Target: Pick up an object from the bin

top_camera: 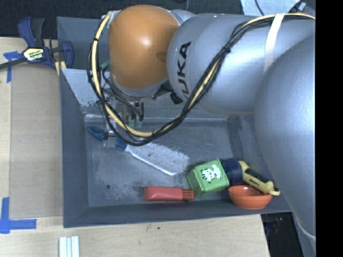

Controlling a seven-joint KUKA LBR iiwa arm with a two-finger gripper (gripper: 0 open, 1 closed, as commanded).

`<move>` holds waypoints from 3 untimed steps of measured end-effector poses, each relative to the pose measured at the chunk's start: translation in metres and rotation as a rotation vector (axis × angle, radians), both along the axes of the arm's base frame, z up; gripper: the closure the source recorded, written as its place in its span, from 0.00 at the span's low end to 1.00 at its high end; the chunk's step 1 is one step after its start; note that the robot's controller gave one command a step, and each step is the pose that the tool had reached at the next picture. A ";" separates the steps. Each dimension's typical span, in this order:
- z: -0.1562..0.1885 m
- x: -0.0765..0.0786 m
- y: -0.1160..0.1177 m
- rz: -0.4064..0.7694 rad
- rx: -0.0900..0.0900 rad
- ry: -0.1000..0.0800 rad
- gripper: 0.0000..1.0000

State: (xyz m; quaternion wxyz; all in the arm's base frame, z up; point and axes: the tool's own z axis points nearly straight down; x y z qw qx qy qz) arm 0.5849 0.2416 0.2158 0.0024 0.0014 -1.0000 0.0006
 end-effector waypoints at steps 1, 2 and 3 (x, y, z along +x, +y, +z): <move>0.005 0.002 -0.001 -0.004 0.003 -0.008 0.00; -0.150 0.038 -0.006 -0.247 -0.001 -0.001 0.00; -0.055 0.012 -0.119 -0.266 0.005 -0.014 0.00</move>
Offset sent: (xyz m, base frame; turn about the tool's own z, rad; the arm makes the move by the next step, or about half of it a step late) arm 0.0382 -0.0045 -0.1458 0.2468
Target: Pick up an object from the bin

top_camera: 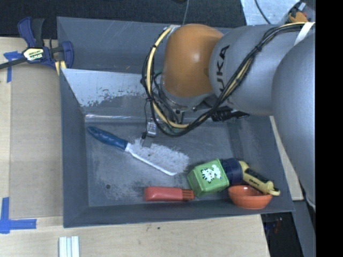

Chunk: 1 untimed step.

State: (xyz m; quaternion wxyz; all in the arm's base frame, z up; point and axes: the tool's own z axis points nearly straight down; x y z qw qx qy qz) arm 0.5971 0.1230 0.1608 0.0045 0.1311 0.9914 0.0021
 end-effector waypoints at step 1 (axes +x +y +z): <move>-0.063 0.013 0.123 -0.178 0.000 0.012 0.00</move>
Offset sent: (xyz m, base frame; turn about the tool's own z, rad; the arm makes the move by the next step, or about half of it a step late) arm -0.0492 -0.0316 -0.0908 0.1348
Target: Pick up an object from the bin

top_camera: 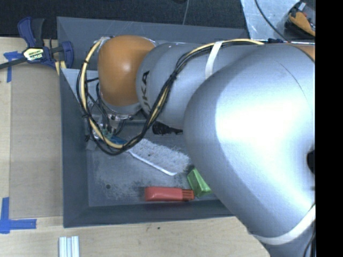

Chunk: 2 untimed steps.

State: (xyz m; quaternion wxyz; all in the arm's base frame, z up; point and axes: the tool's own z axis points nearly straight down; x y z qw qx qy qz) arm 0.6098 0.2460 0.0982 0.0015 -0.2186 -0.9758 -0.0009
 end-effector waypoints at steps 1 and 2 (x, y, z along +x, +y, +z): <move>-0.028 -0.061 -0.159 0.038 -0.004 -0.014 0.00; -0.026 -0.014 -0.143 0.035 0.003 -0.012 1.00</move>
Offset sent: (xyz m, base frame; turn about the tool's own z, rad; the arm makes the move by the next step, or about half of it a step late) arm -0.0169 -0.1431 -0.0282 -0.0350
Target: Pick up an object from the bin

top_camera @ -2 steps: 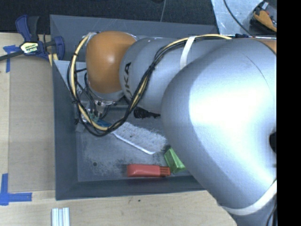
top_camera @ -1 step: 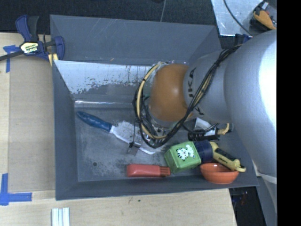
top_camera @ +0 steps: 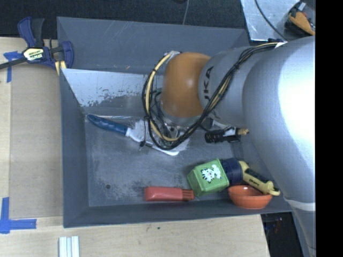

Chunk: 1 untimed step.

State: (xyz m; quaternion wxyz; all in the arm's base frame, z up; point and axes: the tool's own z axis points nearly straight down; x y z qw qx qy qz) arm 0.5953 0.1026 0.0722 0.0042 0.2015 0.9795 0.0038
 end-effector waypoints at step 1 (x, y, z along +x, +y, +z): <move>0.000 0.000 0.000 0.000 0.000 0.000 1.00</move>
Offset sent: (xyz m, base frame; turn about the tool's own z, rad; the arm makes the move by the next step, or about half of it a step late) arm -0.0001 0.0001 0.0509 0.0002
